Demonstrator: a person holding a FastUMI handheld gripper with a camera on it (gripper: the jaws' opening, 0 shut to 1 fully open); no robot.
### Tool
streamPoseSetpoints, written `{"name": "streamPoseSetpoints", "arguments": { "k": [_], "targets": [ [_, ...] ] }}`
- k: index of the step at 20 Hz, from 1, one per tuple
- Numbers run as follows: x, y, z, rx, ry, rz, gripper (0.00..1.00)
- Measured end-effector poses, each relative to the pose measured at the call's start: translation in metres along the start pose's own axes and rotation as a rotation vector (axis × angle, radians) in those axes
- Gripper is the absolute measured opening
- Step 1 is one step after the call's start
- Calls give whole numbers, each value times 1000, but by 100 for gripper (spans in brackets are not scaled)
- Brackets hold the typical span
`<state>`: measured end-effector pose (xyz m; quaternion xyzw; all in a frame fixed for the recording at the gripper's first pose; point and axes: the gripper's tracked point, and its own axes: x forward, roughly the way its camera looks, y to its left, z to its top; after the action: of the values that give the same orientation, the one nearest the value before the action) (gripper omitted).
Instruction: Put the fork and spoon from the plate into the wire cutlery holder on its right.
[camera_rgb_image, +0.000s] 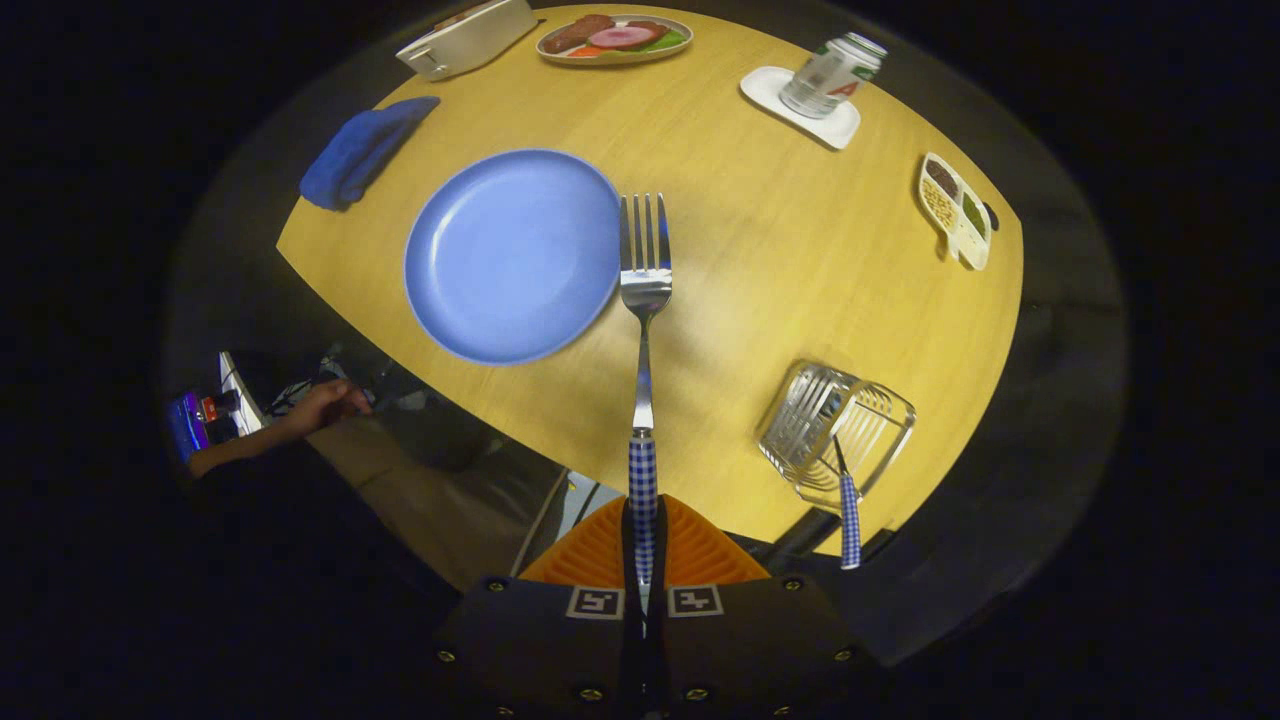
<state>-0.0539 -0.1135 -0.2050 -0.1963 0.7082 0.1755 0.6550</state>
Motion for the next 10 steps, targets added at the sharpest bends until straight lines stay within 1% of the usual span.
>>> {"name": "streamPoseSetpoints", "arguments": {
  "k": [1,4,7,10],
  "targets": [
    [-4,-11,-17,13,8,-19,2],
    [-18,-40,-43,50,42,-62,2],
    [-28,-58,-57,85,69,-90,2],
    [-27,-64,-68,103,107,-82,2]
  ]
}}
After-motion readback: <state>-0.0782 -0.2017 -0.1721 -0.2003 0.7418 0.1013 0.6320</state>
